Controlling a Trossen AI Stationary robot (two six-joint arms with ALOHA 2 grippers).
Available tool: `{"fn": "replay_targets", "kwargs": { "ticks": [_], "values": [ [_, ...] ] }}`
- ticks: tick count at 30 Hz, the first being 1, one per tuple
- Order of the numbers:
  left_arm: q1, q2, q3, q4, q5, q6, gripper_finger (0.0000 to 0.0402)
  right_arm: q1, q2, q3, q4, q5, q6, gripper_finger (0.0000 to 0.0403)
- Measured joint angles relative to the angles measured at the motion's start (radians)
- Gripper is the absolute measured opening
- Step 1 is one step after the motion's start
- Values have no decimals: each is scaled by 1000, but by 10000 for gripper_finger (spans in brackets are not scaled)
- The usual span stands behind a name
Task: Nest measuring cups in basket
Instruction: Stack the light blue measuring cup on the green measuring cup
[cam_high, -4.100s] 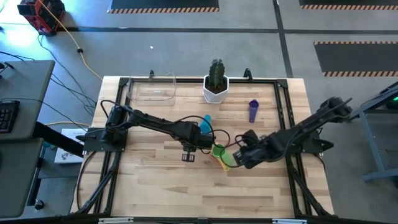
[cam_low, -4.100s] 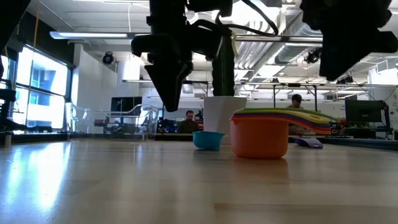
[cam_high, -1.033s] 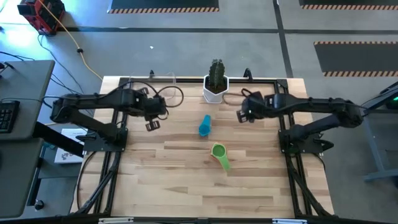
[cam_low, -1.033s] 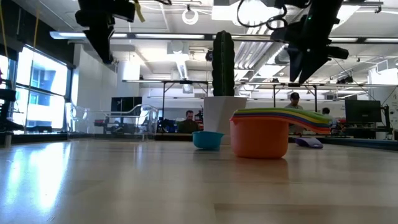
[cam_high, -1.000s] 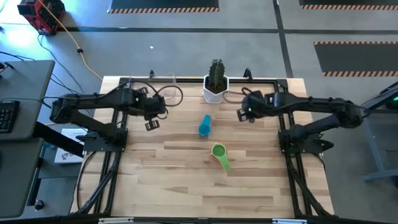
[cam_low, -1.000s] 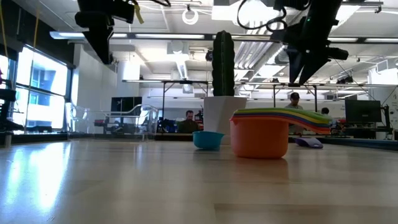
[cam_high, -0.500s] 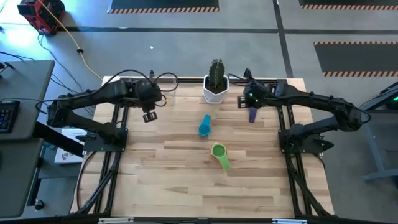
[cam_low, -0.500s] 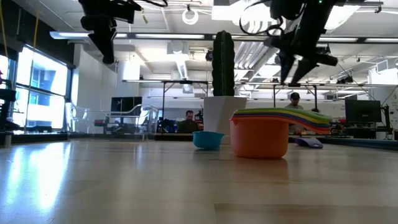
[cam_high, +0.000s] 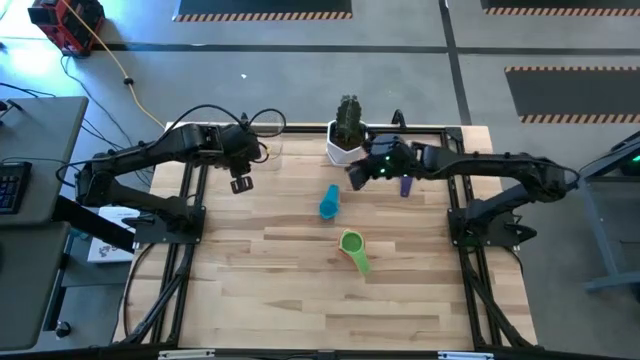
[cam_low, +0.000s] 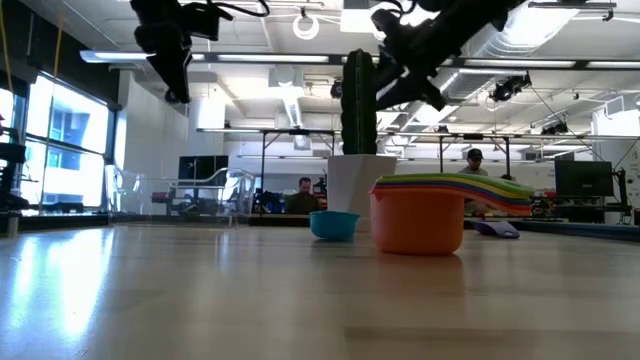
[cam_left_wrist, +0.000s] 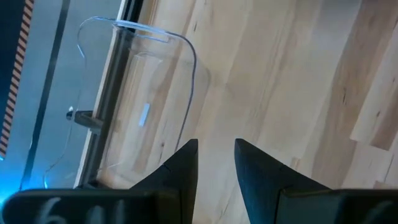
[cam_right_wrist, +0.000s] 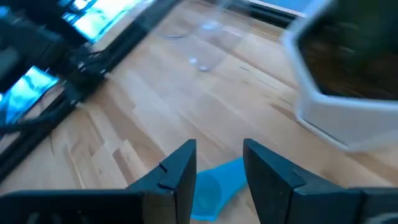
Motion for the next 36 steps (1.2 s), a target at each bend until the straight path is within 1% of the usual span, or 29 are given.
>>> {"fn": "replay_targets", "kwargs": {
  "ticks": [2, 4, 8, 12, 18, 25, 30, 36],
  "values": [
    [3, 0, 0, 5, 0, -6, 97, 17, 37, 0, 67, -24, -65, 124],
    [3, 0, 0, 5, 0, -22, 97, 33, 75, 0, 116, -74, -144, 124],
    [3, 0, 0, 5, 1, -64, 97, 72, 144, 0, 181, -144, -301, 124],
    [3, 0, 0, 4, 16, -97, 97, 106, 193, 0, 203, -154, -444, 124],
    [3, 0, 0, 4, 18, -137, 97, 126, 223, 0, 206, -156, -602, 124],
    [3, 0, 0, 7, 18, -138, 97, 127, 293, 0, 207, -224, -721, 124],
    [3, 0, 0, 31, 18, -153, 97, 128, 331, 0, 204, -228, -761, 124],
    [3, 0, 0, 32, 15, -161, 97, 121, 357, 0, 188, -285, -800, 124]
  ]
}}
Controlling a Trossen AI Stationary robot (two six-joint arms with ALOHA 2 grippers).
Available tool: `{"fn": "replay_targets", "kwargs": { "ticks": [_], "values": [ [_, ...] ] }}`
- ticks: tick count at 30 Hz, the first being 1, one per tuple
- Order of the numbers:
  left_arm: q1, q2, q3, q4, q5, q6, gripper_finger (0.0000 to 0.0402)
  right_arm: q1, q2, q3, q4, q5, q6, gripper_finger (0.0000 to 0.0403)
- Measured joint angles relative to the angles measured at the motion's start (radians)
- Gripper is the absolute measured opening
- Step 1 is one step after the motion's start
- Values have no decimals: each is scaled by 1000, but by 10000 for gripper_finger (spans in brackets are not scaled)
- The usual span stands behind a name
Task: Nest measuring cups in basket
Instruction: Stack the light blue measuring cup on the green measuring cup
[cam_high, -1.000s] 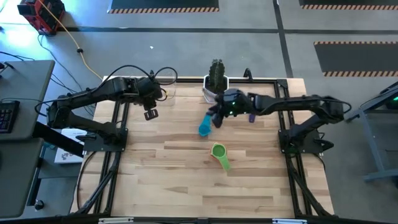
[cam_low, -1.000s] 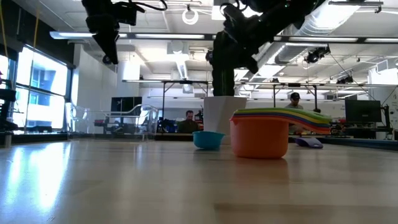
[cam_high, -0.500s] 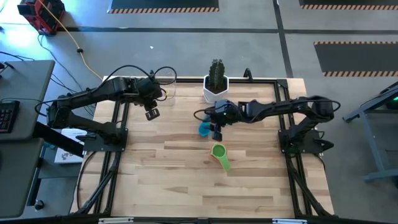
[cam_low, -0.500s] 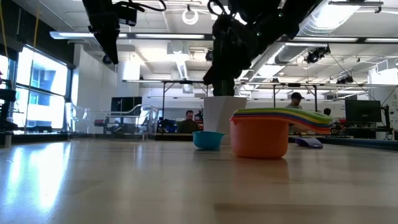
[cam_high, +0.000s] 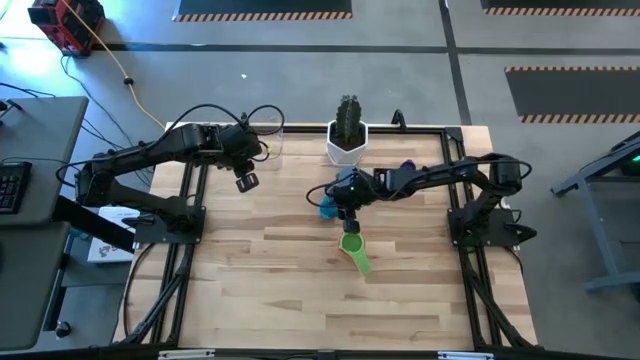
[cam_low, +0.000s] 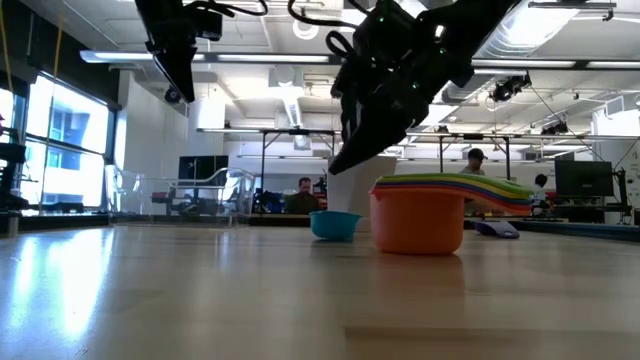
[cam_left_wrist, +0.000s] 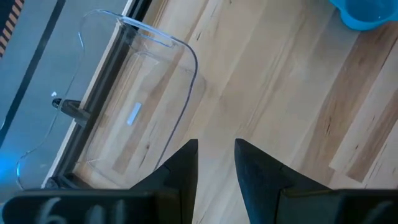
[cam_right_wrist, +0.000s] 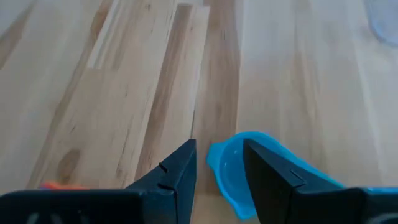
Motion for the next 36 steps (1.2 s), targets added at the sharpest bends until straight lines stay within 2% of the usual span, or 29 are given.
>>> {"fn": "replay_targets", "kwargs": {
  "ticks": [15, 30, 36],
  "values": [
    [0, 0, 0, 1, -1, -11, 97, -79, 29, 0, -64, -48, -104, 124],
    [0, 0, 0, 1, -1, -29, 97, -78, 30, 0, -42, -51, -108, 124],
    [0, 1, 0, 1, -1, -28, 97, -78, 30, 0, -41, -50, -278, 124]
  ]
}}
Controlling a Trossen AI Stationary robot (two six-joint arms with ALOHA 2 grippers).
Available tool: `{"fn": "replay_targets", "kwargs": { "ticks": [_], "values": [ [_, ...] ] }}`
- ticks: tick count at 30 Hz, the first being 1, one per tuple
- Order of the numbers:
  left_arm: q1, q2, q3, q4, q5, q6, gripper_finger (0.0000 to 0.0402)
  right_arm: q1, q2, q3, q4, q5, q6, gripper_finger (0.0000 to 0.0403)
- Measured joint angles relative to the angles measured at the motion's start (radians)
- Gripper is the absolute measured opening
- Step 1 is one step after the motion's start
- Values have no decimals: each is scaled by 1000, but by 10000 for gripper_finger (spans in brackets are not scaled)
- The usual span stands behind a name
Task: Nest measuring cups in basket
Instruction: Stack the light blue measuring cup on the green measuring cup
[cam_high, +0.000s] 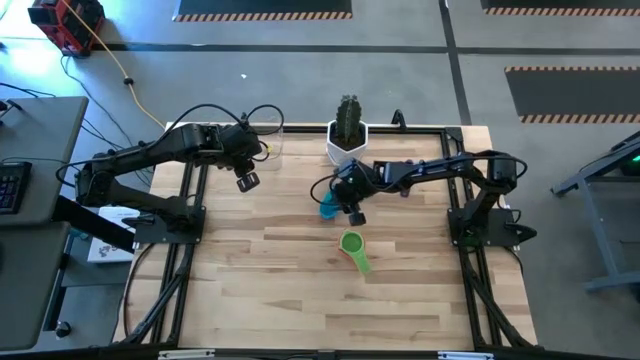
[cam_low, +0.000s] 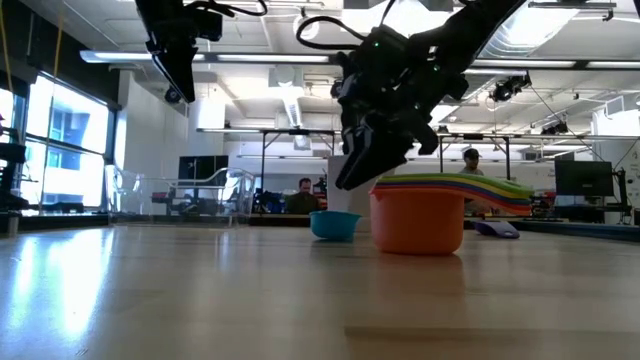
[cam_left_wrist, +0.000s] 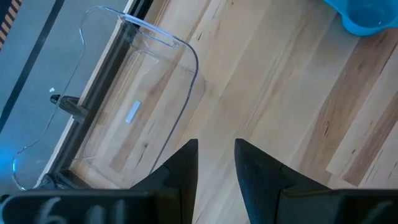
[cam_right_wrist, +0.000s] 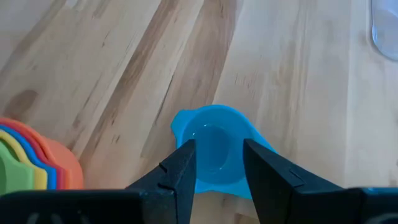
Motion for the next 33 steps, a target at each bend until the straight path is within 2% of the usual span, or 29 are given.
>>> {"fn": "replay_targets", "kwargs": {
  "ticks": [5, 9, 14, 17, 21, 33],
  "values": [
    [0, 0, 0, 0, 0, 0, 97, -6, 1, 0, 0, -11, -36, 124],
    [0, 0, 0, 0, 0, -1, 97, -23, 13, 0, 2, -107, -36, 124],
    [0, 0, 0, 0, 0, -1, 97, -36, 24, 1, 9, -121, -38, 124],
    [0, 0, 0, 0, 0, -1, 97, -34, 38, 1, -5, -155, -92, 124],
    [0, 2, 0, 1, 0, -1, 97, -25, 52, 1, -15, -137, -171, 123],
    [8, 2, 0, 1, -1, -1, 97, -26, 90, 0, -23, -105, -246, 123]
  ]
}}
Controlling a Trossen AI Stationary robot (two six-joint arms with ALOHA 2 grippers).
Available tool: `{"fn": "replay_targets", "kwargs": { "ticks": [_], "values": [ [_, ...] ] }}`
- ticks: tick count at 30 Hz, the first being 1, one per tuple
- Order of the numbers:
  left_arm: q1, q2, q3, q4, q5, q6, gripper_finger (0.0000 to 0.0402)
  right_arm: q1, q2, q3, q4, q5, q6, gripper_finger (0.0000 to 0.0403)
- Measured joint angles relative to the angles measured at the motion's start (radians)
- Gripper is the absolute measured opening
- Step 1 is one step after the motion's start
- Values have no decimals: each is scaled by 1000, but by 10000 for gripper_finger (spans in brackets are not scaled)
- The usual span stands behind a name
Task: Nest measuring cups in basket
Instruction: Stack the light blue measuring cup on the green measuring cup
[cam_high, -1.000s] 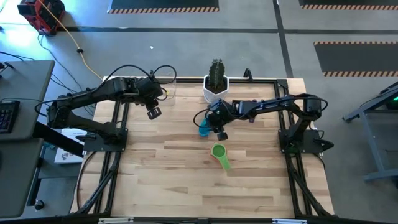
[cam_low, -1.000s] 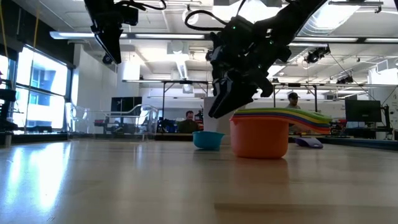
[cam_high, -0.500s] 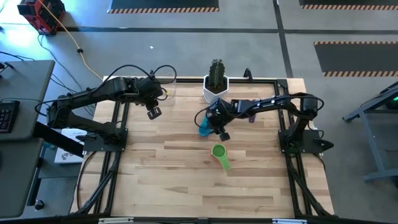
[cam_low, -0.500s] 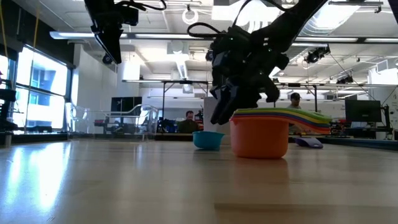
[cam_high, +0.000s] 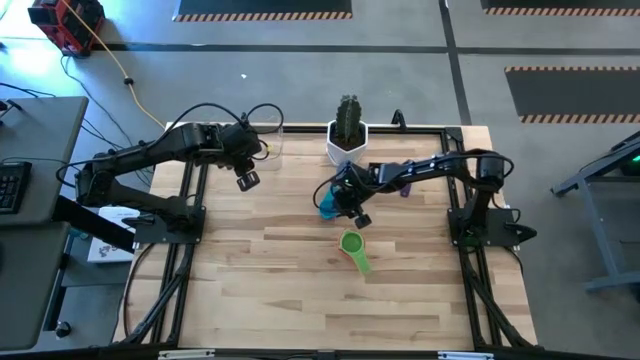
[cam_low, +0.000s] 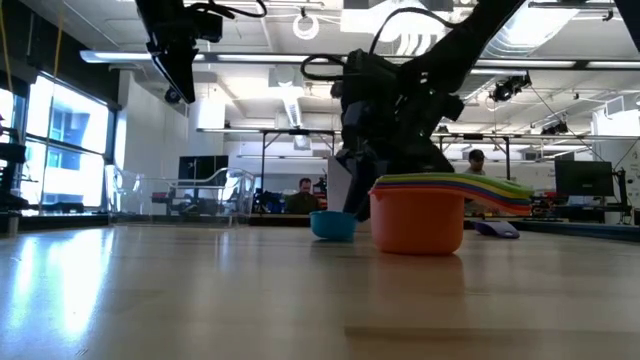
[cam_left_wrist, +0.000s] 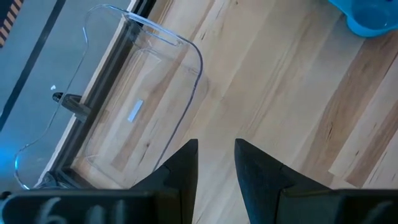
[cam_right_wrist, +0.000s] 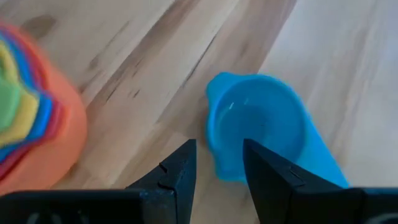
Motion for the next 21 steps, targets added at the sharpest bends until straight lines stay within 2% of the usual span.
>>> {"fn": "replay_targets", "kwargs": {
  "ticks": [8, 14, 21],
  "values": [
    [5, 0, 0, 1, -1, 1, 97, 12, 16, 0, 16, 19, 0, 114],
    [14, 0, 0, 2, -1, 3, 97, 29, 16, 0, 11, 57, 17, 69],
    [25, 0, 0, 3, -1, 3, 97, 48, 16, 0, 14, 94, 134, 9]
  ]
}}
